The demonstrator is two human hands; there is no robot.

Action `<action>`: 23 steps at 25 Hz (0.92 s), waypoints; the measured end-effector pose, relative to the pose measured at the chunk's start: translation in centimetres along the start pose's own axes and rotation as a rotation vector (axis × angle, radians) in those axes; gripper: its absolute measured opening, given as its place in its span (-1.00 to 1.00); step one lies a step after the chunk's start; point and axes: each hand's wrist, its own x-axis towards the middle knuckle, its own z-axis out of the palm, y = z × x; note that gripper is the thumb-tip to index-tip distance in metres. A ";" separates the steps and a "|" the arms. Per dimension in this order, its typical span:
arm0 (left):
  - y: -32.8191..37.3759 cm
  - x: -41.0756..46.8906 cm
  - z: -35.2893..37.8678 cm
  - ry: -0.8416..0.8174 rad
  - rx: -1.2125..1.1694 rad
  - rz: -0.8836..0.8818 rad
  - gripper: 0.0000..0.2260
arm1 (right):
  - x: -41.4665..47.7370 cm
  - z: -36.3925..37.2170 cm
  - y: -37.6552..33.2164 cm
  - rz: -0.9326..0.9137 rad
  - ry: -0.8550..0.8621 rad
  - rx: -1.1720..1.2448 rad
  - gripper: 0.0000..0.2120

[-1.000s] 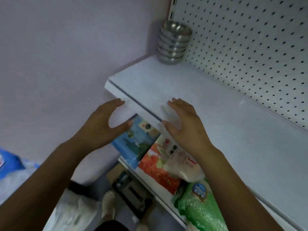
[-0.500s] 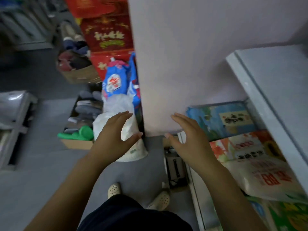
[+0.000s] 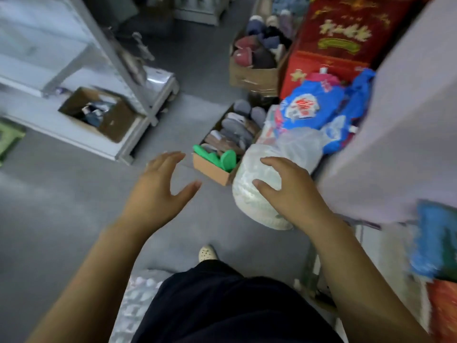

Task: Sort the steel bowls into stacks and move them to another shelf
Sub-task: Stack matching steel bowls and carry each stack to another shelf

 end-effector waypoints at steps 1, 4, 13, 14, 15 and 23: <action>-3.0 -0.2 -1.6 0.003 0.037 -0.044 -0.38 | 2.0 1.9 -2.2 -0.024 -0.023 -0.003 -0.57; -10.4 -0.6 -5.5 0.027 0.068 -0.154 -0.35 | 7.4 6.9 -7.8 -0.097 -0.076 -0.014 -0.63; -24.9 -1.9 -13.3 0.237 0.034 -0.523 -0.35 | 20.2 20.2 -24.0 -0.409 -0.351 -0.069 -0.57; -26.3 -2.0 -13.9 0.250 0.036 -0.573 -0.34 | 21.7 21.5 -25.5 -0.442 -0.383 -0.078 -0.56; -27.9 -2.1 -14.5 0.259 0.044 -0.623 -0.34 | 23.2 22.8 -26.9 -0.476 -0.410 -0.089 -0.56; -39.0 2.3 -19.9 0.368 0.066 -0.953 -0.31 | 38.0 32.2 -39.8 -0.667 -0.612 -0.107 -0.53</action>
